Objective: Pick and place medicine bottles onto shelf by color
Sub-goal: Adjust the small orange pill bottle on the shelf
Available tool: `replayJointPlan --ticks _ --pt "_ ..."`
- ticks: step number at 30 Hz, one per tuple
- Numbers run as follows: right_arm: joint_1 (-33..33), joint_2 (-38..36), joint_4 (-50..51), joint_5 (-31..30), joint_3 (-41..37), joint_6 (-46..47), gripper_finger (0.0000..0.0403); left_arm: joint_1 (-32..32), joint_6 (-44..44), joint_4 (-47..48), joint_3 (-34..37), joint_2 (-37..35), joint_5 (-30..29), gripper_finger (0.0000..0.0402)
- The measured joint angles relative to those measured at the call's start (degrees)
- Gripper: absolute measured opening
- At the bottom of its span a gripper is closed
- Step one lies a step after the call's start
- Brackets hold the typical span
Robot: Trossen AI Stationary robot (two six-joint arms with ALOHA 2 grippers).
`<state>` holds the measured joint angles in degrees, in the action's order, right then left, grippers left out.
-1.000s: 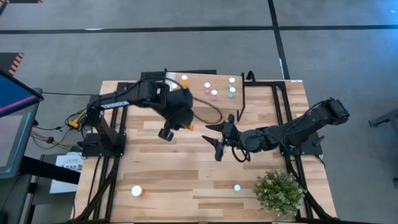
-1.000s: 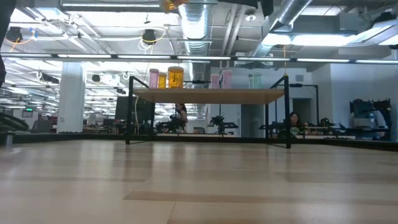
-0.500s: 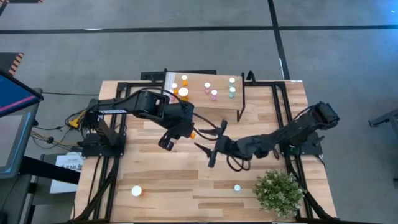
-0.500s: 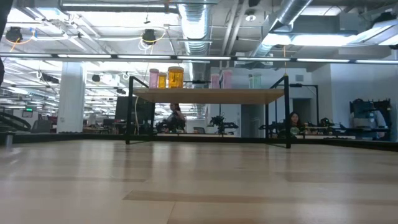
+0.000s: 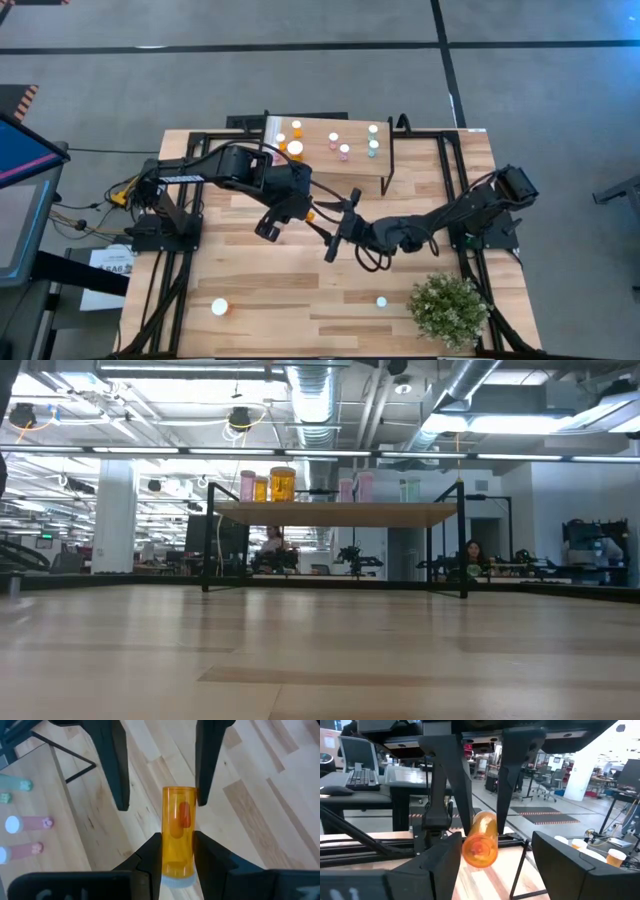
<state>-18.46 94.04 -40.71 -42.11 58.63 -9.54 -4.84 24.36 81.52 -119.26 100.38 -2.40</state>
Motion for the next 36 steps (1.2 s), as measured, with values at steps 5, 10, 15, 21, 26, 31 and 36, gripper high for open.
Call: replayJointPlan --ticks 5,10,15,21,26,31,36 --pt "0.0 -0.1 0.0 2.0 0.0 0.0 0.0214 0.0 0.0 0.0 0.0 0.0 0.0 0.0080" --pt "0.2 0.0 0.4 4.7 0.0 0.5 0.0167 0.0 0.0 0.0 0.0 0.0 0.0 0.0080" --pt "0.2 0.0 0.4 4.7 0.0 0.5 0.0126 0.0 -0.1 0.1 0.0 0.0 0.0 0.0080" --pt "0.2 0.0 1.5 4.7 0.0 0.5 0.0106 0.0 -1.5 0.2 0.0 0.0 0.0 0.0086" --pt "-0.2 -0.1 1.5 4.5 0.0 0.1 0.0109 -0.3 -2.0 0.2 0.0 0.0 -2.3 0.0135" --pt "-0.2 -0.5 1.8 4.1 -0.1 0.1 0.0109 -0.8 -1.5 1.1 0.0 -0.8 -7.4 0.0197" --pt "-0.3 -0.5 0.2 4.2 -1.2 0.0 0.0109 -0.8 -1.5 0.4 -1.1 -4.7 -7.1 0.0235"
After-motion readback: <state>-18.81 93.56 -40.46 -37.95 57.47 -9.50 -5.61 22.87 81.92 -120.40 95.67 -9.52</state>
